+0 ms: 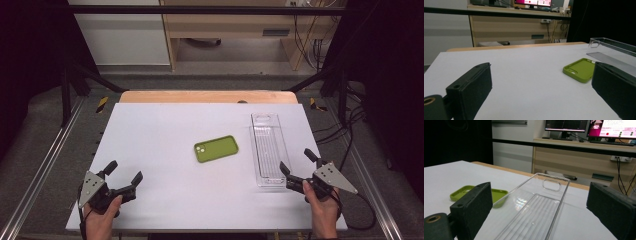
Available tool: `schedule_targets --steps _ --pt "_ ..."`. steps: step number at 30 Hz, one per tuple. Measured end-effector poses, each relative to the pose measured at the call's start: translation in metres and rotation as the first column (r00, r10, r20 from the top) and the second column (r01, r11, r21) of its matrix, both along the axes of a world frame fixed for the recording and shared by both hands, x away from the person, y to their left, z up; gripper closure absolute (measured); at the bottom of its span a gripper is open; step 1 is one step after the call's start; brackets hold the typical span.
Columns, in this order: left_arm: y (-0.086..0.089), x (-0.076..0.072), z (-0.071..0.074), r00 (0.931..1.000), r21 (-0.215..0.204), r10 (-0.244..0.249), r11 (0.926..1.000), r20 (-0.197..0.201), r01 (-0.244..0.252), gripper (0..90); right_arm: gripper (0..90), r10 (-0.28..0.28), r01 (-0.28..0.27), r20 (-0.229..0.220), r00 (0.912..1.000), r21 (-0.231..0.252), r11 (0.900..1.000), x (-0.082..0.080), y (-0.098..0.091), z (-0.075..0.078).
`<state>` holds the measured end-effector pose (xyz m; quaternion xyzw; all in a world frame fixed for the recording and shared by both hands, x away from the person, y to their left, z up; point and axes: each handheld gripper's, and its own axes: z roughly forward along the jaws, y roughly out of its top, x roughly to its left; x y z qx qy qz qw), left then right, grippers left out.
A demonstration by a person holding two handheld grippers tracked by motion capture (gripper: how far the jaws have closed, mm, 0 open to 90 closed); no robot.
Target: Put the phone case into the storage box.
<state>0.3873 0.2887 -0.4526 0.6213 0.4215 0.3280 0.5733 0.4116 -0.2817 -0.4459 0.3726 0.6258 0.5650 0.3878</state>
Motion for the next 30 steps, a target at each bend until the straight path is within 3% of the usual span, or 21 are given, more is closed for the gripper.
schedule_targets --steps 7,10,11,12,13,15,16,19,23,24,25,26,28,29,30 --pt "-0.017 0.005 -0.001 0.9974 0.066 -0.032 0.9972 -0.064 0.036 2.7 5.2 -0.002 0.002 -0.018 0.9998 0.007 1.0 -0.004 -0.001 -0.004" --pt "-0.035 0.013 0.004 0.9917 0.13 -0.082 0.987 -0.099 0.095 2.7 4.7 -0.006 0.006 -0.018 0.9998 0.012 0.9999 -0.006 -0.001 -0.003" --pt "-0.035 0.013 0.004 0.9917 0.13 -0.082 0.987 -0.099 0.095 2.7 4.7 -0.006 0.006 -0.018 0.9998 0.012 0.9999 -0.006 -0.001 -0.003" --pt "-0.045 0.019 0.008 0.9863 0.168 -0.108 0.9775 -0.125 0.128 2.6 4.1 -0.009 0.009 -0.017 0.9998 0.015 0.9998 -0.006 -0.001 -0.004" --pt "-0.049 0.023 0.009 0.9835 0.183 -0.116 0.9731 -0.139 0.14 2.5 4.0 -0.009 0.009 -0.024 0.9997 0.023 0.9997 -0.006 -0.001 -0.004" --pt "-0.058 0.031 0.014 0.9767 0.195 -0.137 0.9662 -0.165 0.168 2.5 4.0 -0.007 0.008 -0.027 0.9996 0.017 0.9998 -0.007 0.0 -0.005" --pt "-0.058 0.031 0.014 0.9767 0.195 -0.137 0.9662 -0.165 0.168 2.5 4.0 -0.007 0.008 -0.027 0.9996 0.017 0.9998 -0.007 0.0 -0.005" --pt "-0.07 0.043 0.018 0.9663 0.228 -0.147 0.9539 -0.211 0.195 2.9 3.6 0.003 -0.003 -0.033 0.9995 0.014 0.9999 -0.008 0.002 -0.007" --pt "-0.091 0.062 0.024 0.9493 0.274 -0.177 0.929 -0.26 0.248 3.3 3.5 0.007 -0.007 -0.035 0.9994 0.003 1.0 -0.008 0.003 -0.008" --pt "-0.091 0.062 0.024 0.9493 0.274 -0.177 0.929 -0.26 0.248 3.2 3.5 0.007 -0.007 -0.035 0.9994 0.003 1.0 -0.008 0.003 -0.008" --pt "-0.099 0.071 0.026 0.9394 0.286 -0.192 0.9181 -0.284 0.274 3.2 3.5 0.011 -0.011 -0.034 0.9994 -0.001 0.9999 -0.009 0.004 -0.008" --pt "-0.099 0.071 0.026 0.9394 0.286 -0.192 0.9181 -0.284 0.274 3.2 3.5 0.011 -0.011 -0.034 0.9994 -0.001 0.9999 -0.009 0.004 -0.008" --pt "-0.107 0.079 0.026 0.9323 0.299 -0.2 0.9086 -0.302 0.291 3.1 3.5 0.011 -0.011 -0.03 0.9995 0.006 0.9999 -0.01 0.004 -0.007" --pt "-0.111 0.084 0.027 0.9278 0.305 -0.204 0.9036 -0.313 0.301 3.1 3.4 0.01 -0.01 -0.031 0.9995 0.01 0.9999 -0.01 0.003 -0.007" --pt "-0.118 0.092 0.027 0.9185 0.309 -0.21 0.8963 -0.335 0.318 3.1 3.4 0.011 -0.011 -0.03 0.9995 0.013 0.9999 -0.01 0.003 -0.007"
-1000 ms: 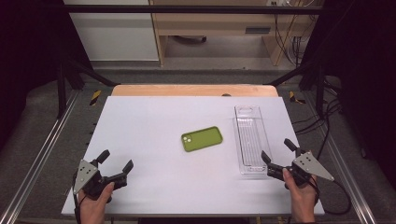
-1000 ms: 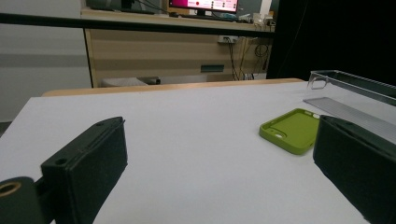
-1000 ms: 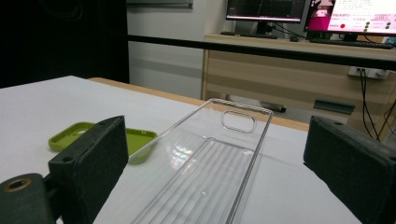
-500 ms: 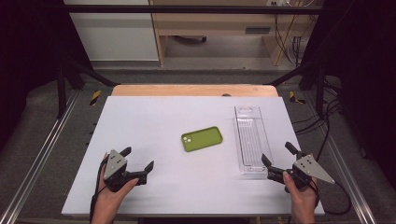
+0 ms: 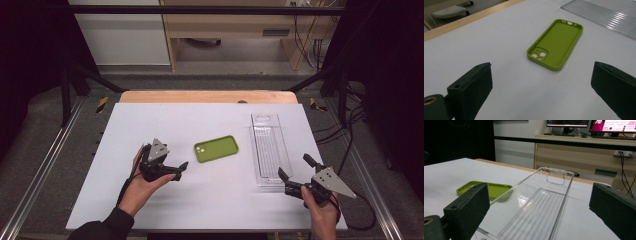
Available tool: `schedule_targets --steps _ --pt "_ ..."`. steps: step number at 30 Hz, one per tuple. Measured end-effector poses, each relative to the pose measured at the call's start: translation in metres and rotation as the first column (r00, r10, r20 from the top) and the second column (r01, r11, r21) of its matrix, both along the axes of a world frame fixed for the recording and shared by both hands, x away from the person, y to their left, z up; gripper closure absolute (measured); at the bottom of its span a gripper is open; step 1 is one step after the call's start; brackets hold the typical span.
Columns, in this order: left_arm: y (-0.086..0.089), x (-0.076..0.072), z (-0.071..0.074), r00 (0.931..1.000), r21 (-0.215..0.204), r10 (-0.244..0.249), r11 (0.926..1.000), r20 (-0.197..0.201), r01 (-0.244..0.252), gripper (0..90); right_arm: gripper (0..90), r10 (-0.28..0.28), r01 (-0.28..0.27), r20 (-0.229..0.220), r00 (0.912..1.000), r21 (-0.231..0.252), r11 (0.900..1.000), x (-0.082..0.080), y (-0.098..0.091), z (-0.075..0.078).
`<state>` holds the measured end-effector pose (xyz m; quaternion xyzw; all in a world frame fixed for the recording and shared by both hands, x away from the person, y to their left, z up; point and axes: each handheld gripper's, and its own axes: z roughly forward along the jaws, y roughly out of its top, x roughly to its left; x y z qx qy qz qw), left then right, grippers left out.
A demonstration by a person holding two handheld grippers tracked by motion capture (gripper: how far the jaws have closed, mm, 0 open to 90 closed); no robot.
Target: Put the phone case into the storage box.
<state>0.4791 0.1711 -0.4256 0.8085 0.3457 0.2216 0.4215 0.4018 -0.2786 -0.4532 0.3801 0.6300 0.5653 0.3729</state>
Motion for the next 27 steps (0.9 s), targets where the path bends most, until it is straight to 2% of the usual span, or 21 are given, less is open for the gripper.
schedule_targets --steps 2,6,8,14,20,27 --pt "-0.003 0.004 0.0 1.0 0.0 -0.004 1.0 -0.008 0.004 3.1 3.4 0.001 -0.001 -0.004 1.0 0.0 1.0 -0.001 0.0 0.0" --pt "-0.02 0.02 -0.003 0.9984 0.047 -0.032 0.9983 -0.046 0.034 3.3 3.7 -0.006 0.006 0.002 1.0 -0.003 1.0 -0.001 0.001 0.001" --pt "-0.025 0.025 -0.004 0.9978 0.05 -0.039 0.9979 -0.054 0.042 3.3 3.7 -0.007 0.007 0.006 1.0 -0.006 1.0 -0.001 0.001 0.001" --pt "-0.039 0.033 -0.005 0.9969 0.066 -0.064 0.9956 -0.046 0.067 4.3 3.7 -0.008 0.008 0.004 1.0 -0.005 1.0 -0.002 0.002 0.001" --pt "-0.053 0.042 -0.006 0.9945 0.063 -0.086 0.994 -0.06 0.09 4.3 3.7 -0.012 0.012 0.003 0.9999 0.001 0.9999 -0.003 0.0 0.001" --pt "-0.061 0.049 -0.005 0.9939 0.069 -0.092 0.993 -0.062 0.096 4.2 3.7 -0.014 0.014 0.002 0.9999 0.003 0.9999 -0.003 -0.001 0.0"
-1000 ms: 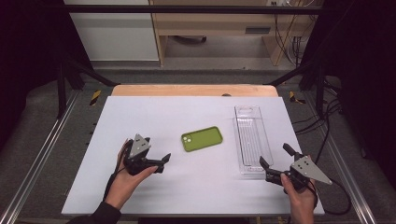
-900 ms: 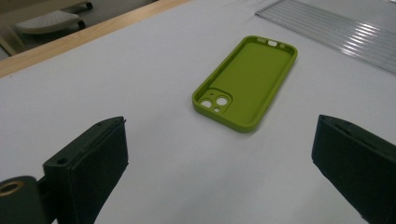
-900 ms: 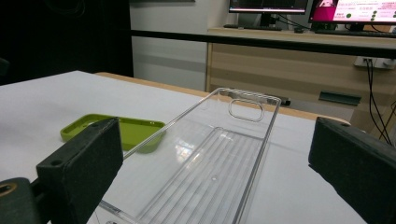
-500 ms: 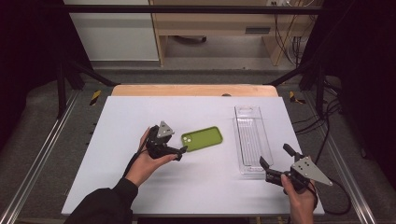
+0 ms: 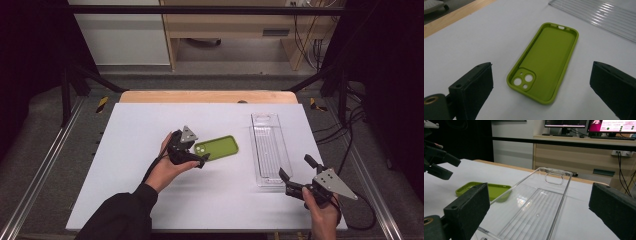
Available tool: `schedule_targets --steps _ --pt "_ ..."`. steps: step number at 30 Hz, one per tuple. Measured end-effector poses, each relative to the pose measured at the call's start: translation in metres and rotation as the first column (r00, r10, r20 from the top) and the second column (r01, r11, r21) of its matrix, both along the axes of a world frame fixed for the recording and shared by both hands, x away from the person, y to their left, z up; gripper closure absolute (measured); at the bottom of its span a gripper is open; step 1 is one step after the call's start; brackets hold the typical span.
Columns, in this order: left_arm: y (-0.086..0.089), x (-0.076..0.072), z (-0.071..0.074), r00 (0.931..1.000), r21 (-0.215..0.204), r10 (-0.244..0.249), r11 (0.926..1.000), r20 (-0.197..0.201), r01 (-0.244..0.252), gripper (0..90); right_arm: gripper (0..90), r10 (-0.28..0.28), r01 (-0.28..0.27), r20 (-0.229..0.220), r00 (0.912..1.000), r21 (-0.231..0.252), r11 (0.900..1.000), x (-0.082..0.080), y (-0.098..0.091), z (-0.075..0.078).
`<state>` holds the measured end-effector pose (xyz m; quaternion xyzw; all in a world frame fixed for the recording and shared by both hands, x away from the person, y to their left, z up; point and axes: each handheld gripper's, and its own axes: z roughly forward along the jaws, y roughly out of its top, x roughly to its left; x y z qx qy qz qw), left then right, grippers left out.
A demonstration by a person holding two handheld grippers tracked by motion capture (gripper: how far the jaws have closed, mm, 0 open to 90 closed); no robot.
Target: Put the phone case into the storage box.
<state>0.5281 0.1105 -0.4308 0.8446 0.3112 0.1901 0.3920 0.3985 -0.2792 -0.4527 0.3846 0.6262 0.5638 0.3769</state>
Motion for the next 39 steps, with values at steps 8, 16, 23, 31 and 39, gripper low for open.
schedule_targets --steps 8,16,23,31,39 --pt "-0.006 0.01 -0.003 0.9999 0.001 -0.005 1.0 0.01 0.005 8.1 3.7 0.013 -0.013 -0.004 0.9999 -0.018 0.9997 0.001 0.004 -0.001" --pt "-0.012 0.016 -0.004 1.0 -0.019 0.006 0.9998 -0.004 -0.006 18.8 3.6 0.013 -0.013 -0.002 0.9999 -0.021 0.9997 0.0 0.005 -0.001" --pt "-0.015 0.017 -0.006 0.9999 0.009 0.009 0.9999 -0.01 -0.009 44.4 3.5 0.015 -0.015 -0.005 0.9999 -0.015 0.9998 0.0 0.004 -0.001" --pt "-0.014 0.018 -0.013 0.999 0.051 0.008 0.9987 -0.044 -0.005 74.3 3.2 0.008 -0.008 -0.01 0.9999 -0.024 0.9997 0.001 0.003 -0.002" --pt "-0.011 0.02 -0.021 0.9951 0.077 0.026 0.9969 -0.096 -0.018 89.4 3.2 0.006 -0.007 -0.013 0.9999 -0.022 0.9997 0.001 0.003 -0.003"
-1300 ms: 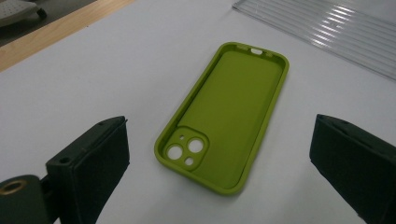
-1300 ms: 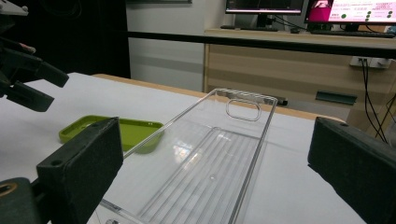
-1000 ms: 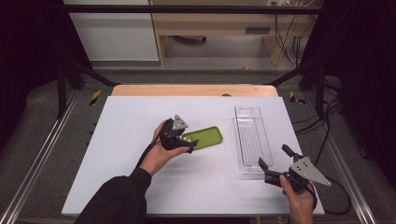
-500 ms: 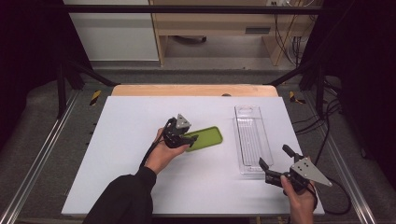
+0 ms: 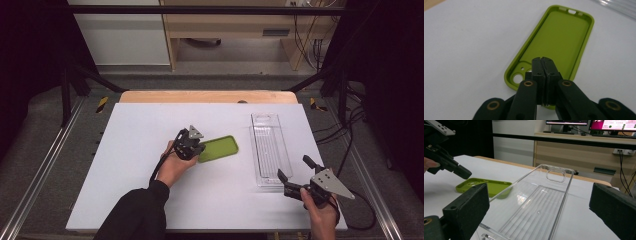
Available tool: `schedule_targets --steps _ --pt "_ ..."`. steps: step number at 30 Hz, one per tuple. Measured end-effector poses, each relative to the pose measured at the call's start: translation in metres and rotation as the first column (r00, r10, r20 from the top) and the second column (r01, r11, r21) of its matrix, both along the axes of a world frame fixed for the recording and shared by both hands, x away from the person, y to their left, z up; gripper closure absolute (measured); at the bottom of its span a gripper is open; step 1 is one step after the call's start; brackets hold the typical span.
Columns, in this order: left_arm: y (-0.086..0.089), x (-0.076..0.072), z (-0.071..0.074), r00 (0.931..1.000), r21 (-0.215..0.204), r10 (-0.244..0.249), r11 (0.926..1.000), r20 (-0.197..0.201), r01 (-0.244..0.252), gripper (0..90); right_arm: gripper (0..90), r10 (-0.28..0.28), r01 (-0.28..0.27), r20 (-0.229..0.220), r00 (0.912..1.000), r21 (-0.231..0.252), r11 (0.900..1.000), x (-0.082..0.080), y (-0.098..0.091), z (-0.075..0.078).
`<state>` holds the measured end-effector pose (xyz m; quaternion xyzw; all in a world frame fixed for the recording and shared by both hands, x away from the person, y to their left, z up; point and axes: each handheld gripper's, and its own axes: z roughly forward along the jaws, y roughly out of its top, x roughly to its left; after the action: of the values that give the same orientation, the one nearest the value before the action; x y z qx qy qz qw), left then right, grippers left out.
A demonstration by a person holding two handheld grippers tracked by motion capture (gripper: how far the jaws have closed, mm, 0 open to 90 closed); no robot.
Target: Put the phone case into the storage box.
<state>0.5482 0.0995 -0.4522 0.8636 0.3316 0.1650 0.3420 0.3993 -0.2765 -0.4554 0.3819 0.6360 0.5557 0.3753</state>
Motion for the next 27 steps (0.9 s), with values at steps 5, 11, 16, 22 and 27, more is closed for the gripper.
schedule_targets --steps 5,11,16,22,27 --pt "-0.002 0.001 -0.004 0.9995 0.008 0.0 1.0 -0.032 0.0 90.0 3.2 -0.003 0.003 -0.004 1.0 0.0 1.0 0.0 -0.001 0.0" --pt "-0.008 0.0 -0.011 0.9978 0.041 0.007 0.9991 -0.067 -0.005 90.0 3.0 -0.001 0.001 -0.006 1.0 0.0 1.0 0.0 -0.001 -0.001" --pt "-0.006 -0.002 -0.011 0.997 0.066 0.012 0.9978 -0.077 -0.007 90.0 2.9 -0.002 0.002 -0.006 1.0 -0.001 1.0 0.0 -0.001 -0.001" --pt "0.0 -0.011 -0.009 0.9946 0.077 -0.012 0.9968 -0.103 0.02 90.0 2.8 -0.002 0.002 -0.013 0.9999 0.001 1.0 0.0 -0.001 -0.001" --pt "0.006 -0.017 -0.009 0.9936 0.071 -0.009 0.9973 -0.112 0.017 90.0 2.8 -0.004 0.004 -0.014 0.9999 -0.003 1.0 0.001 -0.001 -0.002"
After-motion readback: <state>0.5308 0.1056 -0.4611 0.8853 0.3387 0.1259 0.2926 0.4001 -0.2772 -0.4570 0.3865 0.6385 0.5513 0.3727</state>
